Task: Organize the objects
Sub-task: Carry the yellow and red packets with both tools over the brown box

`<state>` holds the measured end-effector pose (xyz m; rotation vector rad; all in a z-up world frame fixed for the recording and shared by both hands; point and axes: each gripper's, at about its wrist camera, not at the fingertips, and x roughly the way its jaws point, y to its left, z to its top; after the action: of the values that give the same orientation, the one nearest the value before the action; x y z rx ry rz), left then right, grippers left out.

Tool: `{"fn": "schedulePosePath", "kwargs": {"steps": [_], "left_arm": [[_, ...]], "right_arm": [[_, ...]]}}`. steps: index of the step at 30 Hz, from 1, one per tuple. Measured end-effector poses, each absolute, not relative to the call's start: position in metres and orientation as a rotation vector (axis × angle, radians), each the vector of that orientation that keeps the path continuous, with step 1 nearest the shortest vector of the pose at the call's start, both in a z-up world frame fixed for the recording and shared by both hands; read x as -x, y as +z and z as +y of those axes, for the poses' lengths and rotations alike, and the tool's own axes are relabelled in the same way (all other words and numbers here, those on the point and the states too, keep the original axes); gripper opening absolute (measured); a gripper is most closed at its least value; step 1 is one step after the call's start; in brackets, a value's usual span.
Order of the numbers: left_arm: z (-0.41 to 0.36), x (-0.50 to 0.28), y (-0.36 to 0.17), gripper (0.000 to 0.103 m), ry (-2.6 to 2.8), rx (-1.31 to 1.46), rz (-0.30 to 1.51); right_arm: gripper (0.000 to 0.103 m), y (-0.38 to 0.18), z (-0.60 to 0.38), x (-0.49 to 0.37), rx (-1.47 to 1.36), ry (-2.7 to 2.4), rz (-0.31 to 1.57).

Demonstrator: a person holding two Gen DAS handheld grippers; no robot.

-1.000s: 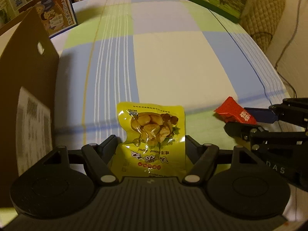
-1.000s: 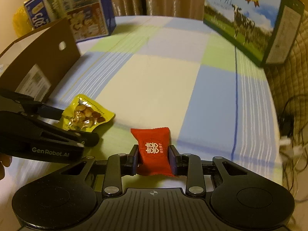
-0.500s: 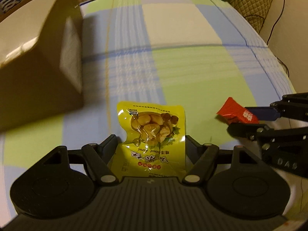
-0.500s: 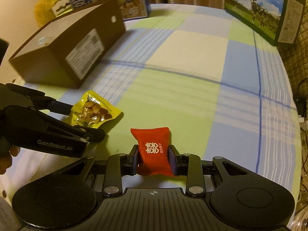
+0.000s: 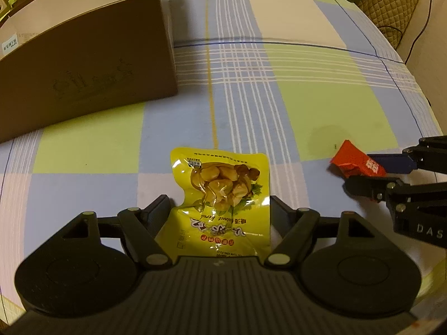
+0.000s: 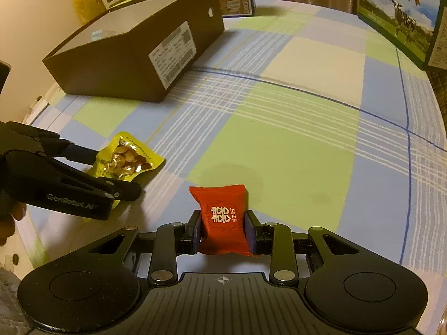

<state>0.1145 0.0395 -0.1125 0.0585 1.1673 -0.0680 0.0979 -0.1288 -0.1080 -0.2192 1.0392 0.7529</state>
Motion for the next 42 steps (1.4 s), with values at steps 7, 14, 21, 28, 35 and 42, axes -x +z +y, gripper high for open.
{"fn": "schedulePosePath", "kwargs": {"steps": [7, 14, 21, 28, 35, 42], "left_arm": [[0.039, -0.114, -0.113, 0.074, -0.085, -0.064, 1.153], [0.043, -0.111, -0.111, 0.07, -0.108, -0.065, 1.147], [0.057, -0.103, -0.106, 0.067, -0.097, -0.043, 1.15], [0.082, -0.093, -0.096, 0.067, -0.063, -0.004, 1.135], [0.112, -0.083, -0.068, 0.067, -0.027, 0.044, 1.072], [0.145, -0.08, -0.035, 0.067, 0.005, 0.084, 0.995]], "right_arm": [[0.029, -0.108, -0.123, -0.09, 0.22, 0.744, 1.044], [0.029, -0.108, -0.117, -0.085, 0.207, 0.73, 1.054], [0.029, -0.103, -0.109, -0.08, 0.199, 0.731, 1.044], [0.029, -0.095, -0.095, -0.078, 0.193, 0.753, 1.029], [0.029, -0.078, -0.072, -0.078, 0.182, 0.813, 0.995], [0.029, -0.054, -0.036, -0.074, 0.177, 0.894, 0.94]]}}
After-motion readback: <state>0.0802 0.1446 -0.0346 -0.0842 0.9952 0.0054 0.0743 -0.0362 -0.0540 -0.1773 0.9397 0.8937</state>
